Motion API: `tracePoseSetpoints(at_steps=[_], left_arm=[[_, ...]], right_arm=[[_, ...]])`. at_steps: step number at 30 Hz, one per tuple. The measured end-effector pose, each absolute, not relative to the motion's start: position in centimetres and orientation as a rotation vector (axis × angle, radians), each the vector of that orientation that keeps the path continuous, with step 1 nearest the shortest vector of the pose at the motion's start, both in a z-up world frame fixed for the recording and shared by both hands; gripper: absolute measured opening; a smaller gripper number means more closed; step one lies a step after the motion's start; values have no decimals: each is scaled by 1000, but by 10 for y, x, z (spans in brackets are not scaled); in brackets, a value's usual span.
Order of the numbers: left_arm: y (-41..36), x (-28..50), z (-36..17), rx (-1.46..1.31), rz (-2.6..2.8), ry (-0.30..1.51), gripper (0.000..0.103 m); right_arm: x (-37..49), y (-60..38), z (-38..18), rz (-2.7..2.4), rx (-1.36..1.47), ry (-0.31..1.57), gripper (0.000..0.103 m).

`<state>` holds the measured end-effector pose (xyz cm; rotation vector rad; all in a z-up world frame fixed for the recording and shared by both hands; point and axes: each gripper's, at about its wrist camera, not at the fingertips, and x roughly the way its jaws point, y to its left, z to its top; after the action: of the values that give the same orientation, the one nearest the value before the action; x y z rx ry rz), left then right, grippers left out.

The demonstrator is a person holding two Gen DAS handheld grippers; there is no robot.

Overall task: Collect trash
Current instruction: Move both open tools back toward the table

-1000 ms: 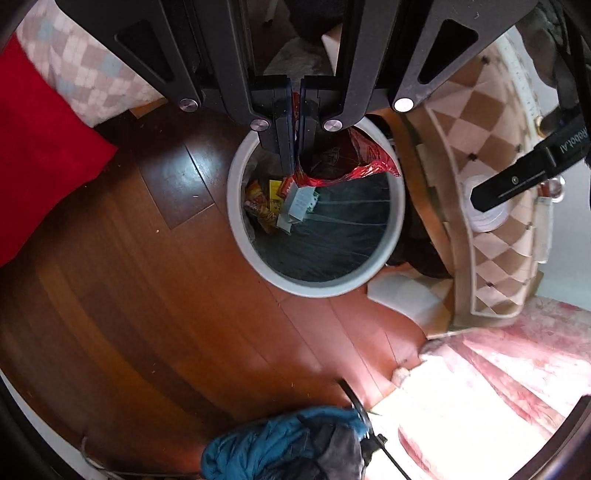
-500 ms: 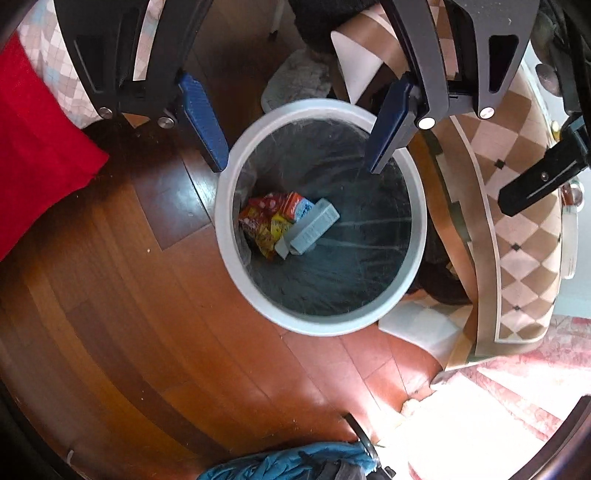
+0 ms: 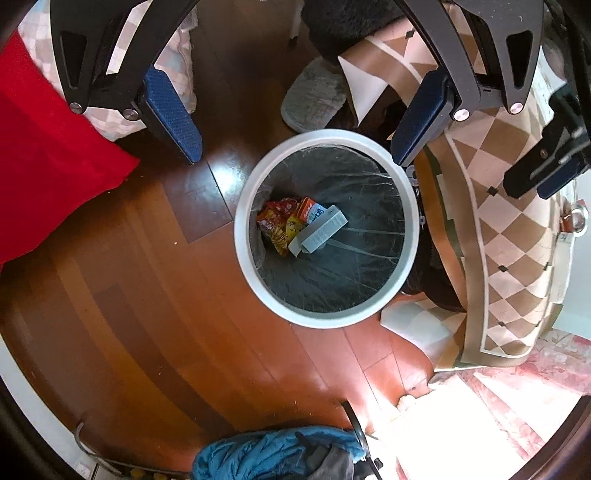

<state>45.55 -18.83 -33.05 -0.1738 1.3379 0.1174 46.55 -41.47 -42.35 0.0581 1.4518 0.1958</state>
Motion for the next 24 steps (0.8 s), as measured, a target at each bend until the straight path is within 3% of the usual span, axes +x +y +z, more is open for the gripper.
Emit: tracePoseSetpoints(at_steps=[17, 24], left_arm=[[-177, 400, -230, -167, 149, 1168, 95], [-98, 372, -171, -271, 253, 1034, 96]], right_arm=[[417, -417, -298, 241, 128, 1281, 103], [401, -351, -233, 375, 159, 1186, 103]])
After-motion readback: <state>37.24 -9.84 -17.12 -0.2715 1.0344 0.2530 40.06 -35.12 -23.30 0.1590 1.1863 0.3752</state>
